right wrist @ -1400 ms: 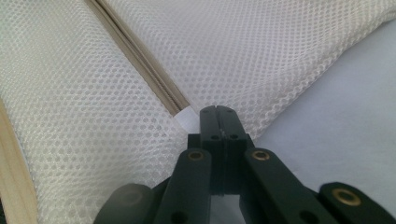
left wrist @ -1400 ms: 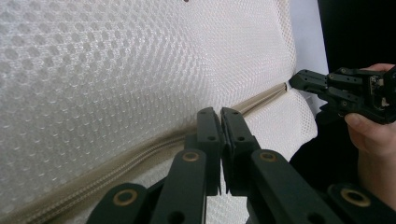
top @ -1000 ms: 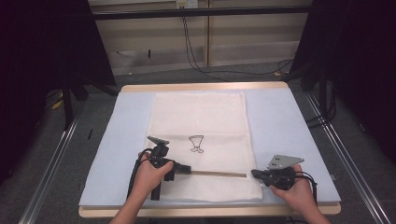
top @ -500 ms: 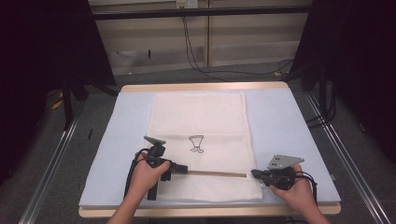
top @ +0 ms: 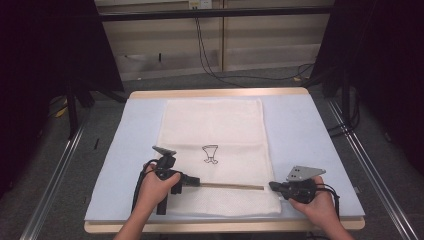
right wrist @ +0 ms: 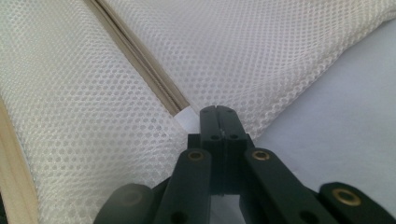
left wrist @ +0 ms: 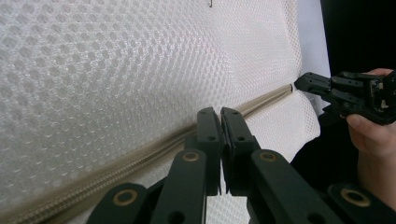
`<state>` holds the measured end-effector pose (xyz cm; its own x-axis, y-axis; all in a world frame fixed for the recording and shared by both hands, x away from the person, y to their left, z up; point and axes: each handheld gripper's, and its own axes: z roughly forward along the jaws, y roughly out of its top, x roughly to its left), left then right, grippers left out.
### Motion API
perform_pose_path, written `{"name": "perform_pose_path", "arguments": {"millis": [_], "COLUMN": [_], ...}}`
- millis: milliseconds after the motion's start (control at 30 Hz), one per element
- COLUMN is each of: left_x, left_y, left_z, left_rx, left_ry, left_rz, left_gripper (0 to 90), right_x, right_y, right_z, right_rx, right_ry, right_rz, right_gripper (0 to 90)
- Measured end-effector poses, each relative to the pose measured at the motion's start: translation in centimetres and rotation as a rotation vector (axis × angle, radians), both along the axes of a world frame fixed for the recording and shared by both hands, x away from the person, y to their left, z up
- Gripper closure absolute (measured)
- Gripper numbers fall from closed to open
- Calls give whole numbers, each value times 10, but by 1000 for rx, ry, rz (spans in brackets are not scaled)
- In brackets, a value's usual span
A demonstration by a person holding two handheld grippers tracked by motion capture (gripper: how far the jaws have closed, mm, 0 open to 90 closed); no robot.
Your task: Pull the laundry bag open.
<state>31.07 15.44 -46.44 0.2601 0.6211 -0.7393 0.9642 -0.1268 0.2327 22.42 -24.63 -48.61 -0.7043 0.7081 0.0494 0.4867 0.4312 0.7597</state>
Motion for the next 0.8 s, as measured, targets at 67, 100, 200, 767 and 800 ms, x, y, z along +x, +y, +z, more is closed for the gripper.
{"name": "perform_pose_path", "arguments": {"millis": [67, 100, 200, 767, 800], "left_x": [-1, -1, -1, 0, 0], "left_y": [2, 2, 6, 17, 17], "left_z": [-1, -1, 0, 1, 2], "left_rx": [14, 14, 13, -23, -22], "left_ry": [-6, -6, 5, 11, 12], "left_rz": [9, 9, 11, 23, 24], "left_gripper": [874, 874, 874, 874, 874], "right_x": [0, 0, 0, 0, 0], "right_y": [0, 0, 0, 0, 0], "right_z": [0, 0, 0, 0, 0], "right_rx": [0, 0, 4, -2, -2], "right_ry": [1, 1, 3, 3, 2], "right_rz": [0, 0, 0, 1, 0], "right_gripper": [900, 900, 900, 900, 900]}}
